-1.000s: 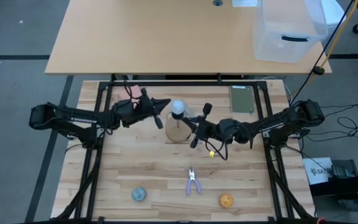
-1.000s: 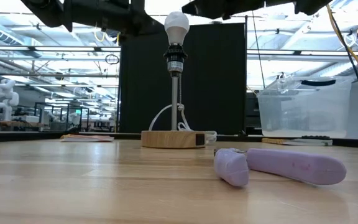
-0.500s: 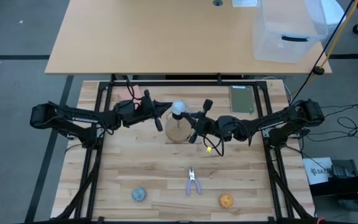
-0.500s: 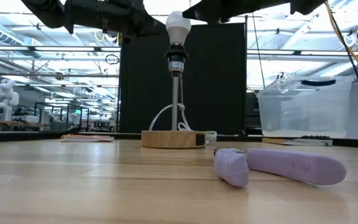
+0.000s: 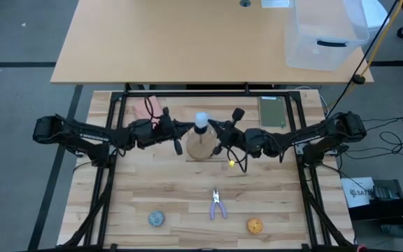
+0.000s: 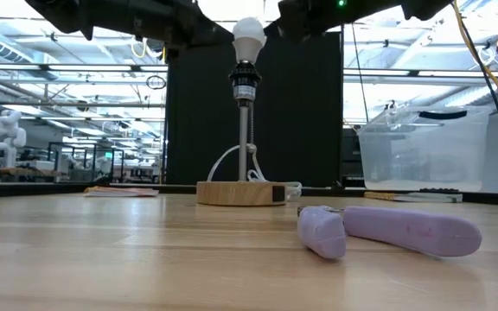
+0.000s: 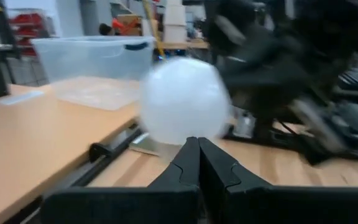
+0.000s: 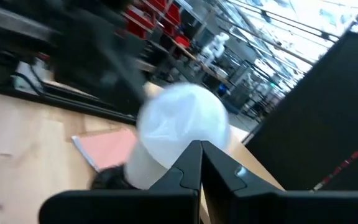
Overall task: Screw lightbulb
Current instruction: Remove the lightbulb from the lamp
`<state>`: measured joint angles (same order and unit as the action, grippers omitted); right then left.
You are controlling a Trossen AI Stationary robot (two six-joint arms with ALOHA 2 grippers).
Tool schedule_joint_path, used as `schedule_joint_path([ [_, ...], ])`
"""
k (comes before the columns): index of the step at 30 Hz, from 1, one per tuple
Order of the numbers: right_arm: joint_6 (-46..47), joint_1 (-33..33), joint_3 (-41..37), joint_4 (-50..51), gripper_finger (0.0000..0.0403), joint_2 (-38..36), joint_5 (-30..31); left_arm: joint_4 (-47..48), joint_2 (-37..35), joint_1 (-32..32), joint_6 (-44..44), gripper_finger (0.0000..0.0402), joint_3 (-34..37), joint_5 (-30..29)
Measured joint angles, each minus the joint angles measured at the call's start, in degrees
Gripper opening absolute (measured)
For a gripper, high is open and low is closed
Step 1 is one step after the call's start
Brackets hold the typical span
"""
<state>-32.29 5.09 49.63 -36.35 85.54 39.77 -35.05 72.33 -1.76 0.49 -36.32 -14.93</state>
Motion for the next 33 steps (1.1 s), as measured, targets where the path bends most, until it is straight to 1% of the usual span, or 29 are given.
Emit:
schedule_joint_path([
  [4, 0.1, 0.0, -0.2, 2.8, 0.0, 0.5, -0.1, 1.2, 0.4, 1.5, 0.0, 0.0, 0.1, 1.3],
  [11, 1.3, -1.8, -0.1, 3.5, 0.0, 0.3, 0.2, 0.2, 0.2, 4.9, 2.6, 0.0, 0.0, -0.5],
  [15, 3.2, -1.9, -0.1, 4.1, 0.0, 0.3, -1.1, -0.5, -0.6, 7.1, 6.7, 0.0, 0.0, -7.1],
  [18, 6.6, -1.0, -0.1, 6.6, 0.0, 0.3, -2.0, -1.1, -1.8, 8.2, 9.7, 0.0, 0.0, -10.6],
  [24, 15.7, 0.1, -0.1, 11.6, 0.0005, 0.3, -2.5, -1.9, -2.9, 7.2, 11.9, 0.0, 0.0, -16.4],
  [26, 18.2, 0.2, -0.1, 12.2, 0.0018, 0.3, -2.5, -1.4, -2.9, 6.4, 11.9, 0.0, 0.0, -17.1],
  [28, 19.8, 0.2, -0.1, 12.1, 0.0041, 0.3, -2.6, -1.2, -2.9, 5.7, 11.6, 0.0, 0.0, -17.1],
  [30, 21.6, 0.2, -0.1, 12.1, 0.0071, 0.3, -3.2, -1.4, -3.0, 5.4, 11.6, 0.0, 0.0, -17.1],
  [33, 24.7, -0.2, -0.1, 11.0, 0.0127, 0.3, -5.9, -1.4, -2.9, 5.4, 11.6, 0.0, 0.0, -17.1],
])
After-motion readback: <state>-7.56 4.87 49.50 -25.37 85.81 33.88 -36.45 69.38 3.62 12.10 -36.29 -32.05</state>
